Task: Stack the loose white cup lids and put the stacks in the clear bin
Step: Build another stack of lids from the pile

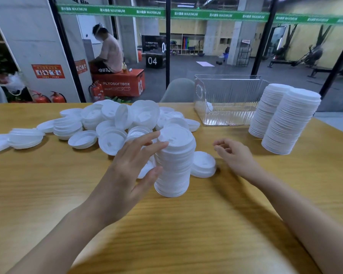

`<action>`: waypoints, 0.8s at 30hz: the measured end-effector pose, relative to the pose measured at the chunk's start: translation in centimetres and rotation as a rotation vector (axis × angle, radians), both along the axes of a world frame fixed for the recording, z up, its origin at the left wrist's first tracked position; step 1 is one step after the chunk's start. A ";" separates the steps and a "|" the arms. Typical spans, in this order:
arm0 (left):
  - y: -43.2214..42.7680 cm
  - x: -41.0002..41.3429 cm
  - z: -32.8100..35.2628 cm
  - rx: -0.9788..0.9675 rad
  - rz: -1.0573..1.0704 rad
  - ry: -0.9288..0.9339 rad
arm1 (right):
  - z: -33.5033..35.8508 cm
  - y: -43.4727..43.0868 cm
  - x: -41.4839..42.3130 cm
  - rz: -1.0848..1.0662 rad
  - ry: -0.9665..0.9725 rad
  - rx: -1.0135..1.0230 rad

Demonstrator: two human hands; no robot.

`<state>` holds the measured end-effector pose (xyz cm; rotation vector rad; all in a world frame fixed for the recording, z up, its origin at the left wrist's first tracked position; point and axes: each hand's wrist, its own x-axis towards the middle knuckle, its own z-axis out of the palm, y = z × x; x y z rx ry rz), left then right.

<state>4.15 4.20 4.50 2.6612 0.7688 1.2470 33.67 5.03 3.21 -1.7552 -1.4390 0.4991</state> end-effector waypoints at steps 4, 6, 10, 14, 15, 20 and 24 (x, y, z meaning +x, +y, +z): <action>0.1 0.0 0.0 0.016 0.002 0.007 | -0.9 -1.3 0.1 0.235 -0.217 -0.035; 0.1 -0.1 -0.1 0.024 0.002 0.012 | -1.6 -1.6 0.0 0.308 -0.356 -0.059; 0.1 -0.1 -0.1 0.018 0.000 0.012 | -1.9 -1.1 -0.2 0.344 -0.383 -0.006; 0.2 0.0 -0.1 0.015 -0.003 0.015 | -1.8 -1.3 -0.1 0.291 -0.294 0.067; 0.2 -0.1 -0.1 0.014 -0.002 0.015 | -1.6 -1.4 -0.1 0.274 -0.257 0.075; 0.1 0.0 -0.1 -0.004 -0.001 -0.004 | -0.8 -1.8 -0.3 0.206 -0.064 0.100; 0.2 -0.1 -0.1 -0.026 0.006 -0.033 | 1.6 -2.3 -1.6 0.141 0.169 0.280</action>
